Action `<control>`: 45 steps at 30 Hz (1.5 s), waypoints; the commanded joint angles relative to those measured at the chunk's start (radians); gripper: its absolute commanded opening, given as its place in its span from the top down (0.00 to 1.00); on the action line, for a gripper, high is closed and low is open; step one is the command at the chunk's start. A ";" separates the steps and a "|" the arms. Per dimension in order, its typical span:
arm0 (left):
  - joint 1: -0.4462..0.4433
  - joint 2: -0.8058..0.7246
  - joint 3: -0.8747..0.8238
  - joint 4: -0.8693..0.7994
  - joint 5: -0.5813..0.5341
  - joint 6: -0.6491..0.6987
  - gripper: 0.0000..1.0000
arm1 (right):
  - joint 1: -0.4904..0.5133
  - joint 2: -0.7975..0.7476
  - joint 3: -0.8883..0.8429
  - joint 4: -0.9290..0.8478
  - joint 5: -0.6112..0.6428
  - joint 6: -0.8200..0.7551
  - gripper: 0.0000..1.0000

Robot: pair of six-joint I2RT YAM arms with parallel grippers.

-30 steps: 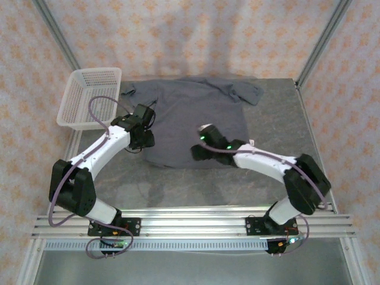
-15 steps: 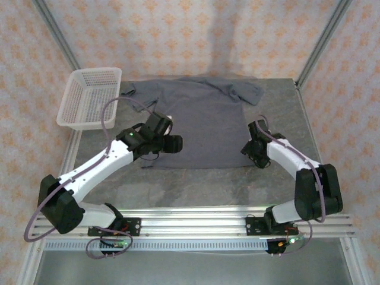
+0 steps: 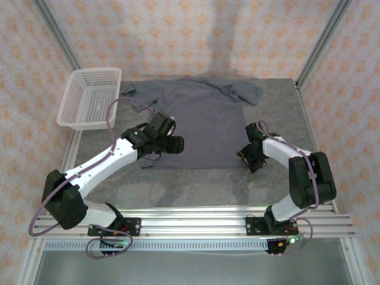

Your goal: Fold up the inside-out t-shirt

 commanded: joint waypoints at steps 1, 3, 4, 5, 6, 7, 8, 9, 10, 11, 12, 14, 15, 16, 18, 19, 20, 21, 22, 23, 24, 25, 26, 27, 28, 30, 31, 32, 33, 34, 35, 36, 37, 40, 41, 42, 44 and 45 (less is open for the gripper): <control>-0.009 0.002 -0.006 -0.020 -0.028 0.021 0.38 | 0.004 0.026 0.009 0.039 -0.021 0.017 0.54; -0.009 0.002 -0.006 -0.024 -0.030 0.022 0.38 | 0.004 0.018 0.027 0.020 -0.017 0.005 0.59; -0.009 0.003 -0.007 -0.024 -0.031 0.023 0.38 | 0.003 0.013 0.041 0.006 -0.013 -0.004 0.60; -0.009 0.004 -0.007 -0.025 -0.033 0.025 0.38 | 0.004 0.010 0.054 -0.006 -0.011 -0.016 0.63; -0.009 0.005 -0.007 -0.025 -0.036 0.025 0.38 | 0.003 0.008 0.064 -0.012 -0.010 -0.025 0.66; -0.009 0.007 -0.006 -0.025 -0.035 0.025 0.38 | 0.002 0.009 0.076 -0.021 -0.010 -0.032 0.68; -0.009 0.008 -0.006 -0.026 -0.036 0.024 0.38 | 0.002 0.010 0.086 -0.022 -0.009 -0.040 0.70; -0.009 0.010 -0.007 -0.024 -0.036 0.025 0.38 | 0.001 0.012 0.093 -0.018 -0.008 -0.044 0.71; -0.009 0.011 -0.008 -0.021 -0.033 0.024 0.38 | 0.001 0.019 0.102 -0.017 -0.006 -0.046 0.72; -0.009 0.013 -0.006 -0.020 -0.031 0.024 0.38 | 0.001 0.026 0.112 -0.017 -0.006 -0.049 0.73; -0.009 0.013 -0.005 -0.022 -0.031 0.024 0.38 | 0.002 0.032 0.119 -0.015 -0.006 -0.050 0.74; -0.009 0.011 -0.004 -0.025 -0.034 0.025 0.38 | 0.002 0.045 0.120 0.006 -0.012 -0.048 0.80; -0.009 0.010 -0.006 -0.025 -0.037 0.024 0.38 | 0.001 0.051 0.120 0.013 -0.014 -0.050 0.83; -0.009 0.007 -0.008 -0.026 -0.040 0.025 0.38 | 0.001 0.056 0.120 0.018 -0.015 -0.054 0.85; -0.009 0.005 -0.011 -0.028 -0.042 0.029 0.38 | 0.002 0.059 0.118 0.018 -0.020 -0.060 0.86; -0.009 0.005 -0.012 -0.028 -0.042 0.030 0.38 | 0.002 0.054 0.113 0.017 -0.019 -0.061 0.85; -0.009 0.007 -0.015 -0.029 -0.041 0.030 0.38 | 0.002 0.047 0.107 0.013 -0.013 -0.060 0.85; -0.009 0.008 -0.019 -0.025 -0.039 0.029 0.38 | 0.002 0.041 0.101 0.006 -0.004 -0.059 0.83; -0.009 0.009 -0.021 -0.021 -0.035 0.027 0.38 | 0.001 0.035 0.094 0.004 0.002 -0.060 0.81; -0.009 0.011 -0.023 -0.019 -0.030 0.027 0.38 | 0.002 0.033 0.089 -0.002 0.006 -0.060 0.80; -0.009 0.014 -0.023 -0.015 -0.026 0.025 0.38 | 0.001 0.033 0.083 -0.007 0.006 -0.060 0.77; -0.009 0.017 -0.022 -0.013 -0.022 0.024 0.38 | 0.002 0.031 0.074 -0.011 0.002 -0.060 0.74; -0.010 0.019 -0.020 -0.012 -0.021 0.023 0.38 | 0.002 0.030 0.067 -0.012 0.000 -0.059 0.72; -0.008 0.021 -0.019 -0.010 -0.021 0.024 0.38 | 0.001 0.025 0.058 -0.015 0.001 -0.059 0.69; -0.009 0.022 -0.016 -0.011 -0.023 0.025 0.38 | 0.002 0.020 0.047 -0.018 0.004 -0.057 0.67; -0.009 0.024 -0.014 -0.011 -0.024 0.025 0.37 | 0.002 0.006 0.034 -0.022 0.015 -0.057 0.67; -0.009 0.024 -0.013 -0.010 -0.025 0.025 0.37 | 0.002 0.002 0.030 -0.022 0.019 -0.059 0.66; -0.009 0.025 -0.014 -0.011 -0.025 0.024 0.37 | 0.002 0.000 0.029 -0.017 0.021 -0.060 0.67; -0.009 0.027 -0.015 -0.009 -0.024 0.024 0.37 | 0.002 0.002 0.028 -0.012 0.024 -0.062 0.68; -0.009 0.029 -0.015 -0.009 -0.023 0.024 0.37 | 0.002 0.007 0.028 -0.004 0.025 -0.060 0.71; -0.009 0.031 -0.015 -0.008 -0.021 0.024 0.37 | 0.001 0.015 0.030 0.007 0.023 -0.059 0.74; -0.009 0.033 -0.015 -0.009 -0.020 0.022 0.37 | 0.002 0.024 0.035 0.016 0.018 -0.057 0.79; -0.009 0.033 -0.013 -0.011 -0.020 0.023 0.37 | 0.002 0.030 0.041 0.024 0.011 -0.055 0.84; -0.009 0.027 -0.012 -0.011 -0.010 0.029 0.37 | 0.002 0.016 0.059 0.024 0.015 -0.053 1.00; -0.009 0.024 -0.016 -0.001 0.002 0.036 0.37 | 0.001 0.003 0.071 0.012 0.021 -0.054 1.00; -0.010 0.019 -0.021 0.014 0.023 0.045 0.37 | 0.002 -0.012 0.082 0.002 0.015 -0.054 1.00; -0.013 0.006 -0.041 0.080 0.099 0.073 0.37 | 0.001 -0.060 0.101 -0.006 -0.012 -0.036 1.00; -0.018 0.001 -0.053 0.124 0.146 0.086 0.37 | 0.002 -0.086 0.107 -0.006 -0.025 -0.016 1.00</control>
